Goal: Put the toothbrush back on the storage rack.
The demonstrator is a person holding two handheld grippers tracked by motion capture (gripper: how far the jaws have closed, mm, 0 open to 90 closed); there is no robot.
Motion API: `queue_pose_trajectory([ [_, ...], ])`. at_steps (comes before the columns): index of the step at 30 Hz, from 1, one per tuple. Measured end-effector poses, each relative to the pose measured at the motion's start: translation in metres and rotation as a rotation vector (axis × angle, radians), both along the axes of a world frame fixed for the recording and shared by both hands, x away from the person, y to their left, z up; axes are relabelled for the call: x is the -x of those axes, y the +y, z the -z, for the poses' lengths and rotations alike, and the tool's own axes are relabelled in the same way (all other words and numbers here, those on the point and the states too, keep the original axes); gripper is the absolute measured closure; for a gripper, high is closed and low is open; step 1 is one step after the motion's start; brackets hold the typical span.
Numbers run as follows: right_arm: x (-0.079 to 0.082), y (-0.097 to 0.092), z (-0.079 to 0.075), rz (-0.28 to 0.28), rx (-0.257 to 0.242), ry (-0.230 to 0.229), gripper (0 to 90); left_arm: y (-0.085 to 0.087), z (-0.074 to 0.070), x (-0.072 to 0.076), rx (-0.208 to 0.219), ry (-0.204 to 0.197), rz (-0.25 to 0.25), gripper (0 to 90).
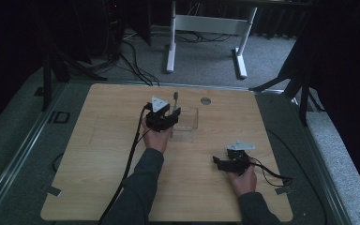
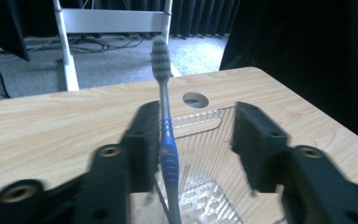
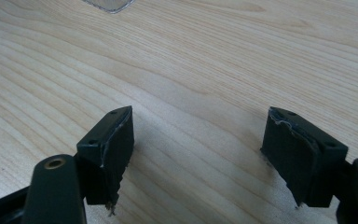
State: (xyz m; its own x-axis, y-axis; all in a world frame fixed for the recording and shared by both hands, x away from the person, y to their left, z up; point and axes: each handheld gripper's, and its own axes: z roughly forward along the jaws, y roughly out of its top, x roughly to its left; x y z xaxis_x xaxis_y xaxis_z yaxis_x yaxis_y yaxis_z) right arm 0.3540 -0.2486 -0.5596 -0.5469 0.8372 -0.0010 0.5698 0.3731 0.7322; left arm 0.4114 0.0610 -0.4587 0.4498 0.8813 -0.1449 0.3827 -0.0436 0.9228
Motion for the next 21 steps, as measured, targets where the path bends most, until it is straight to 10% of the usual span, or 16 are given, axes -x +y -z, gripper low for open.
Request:
queue_pose_trajectory([
  [16,0.0,0.0,0.0,0.001,0.0,0.0,24.7,0.042,-0.006,0.016,0.009,0.019,-0.021,40.3],
  [21,0.0,0.0,0.0,0.003,-0.001,0.0,24.7,0.057,0.011,0.021,-0.078,0.075,-0.04,39.2],
])
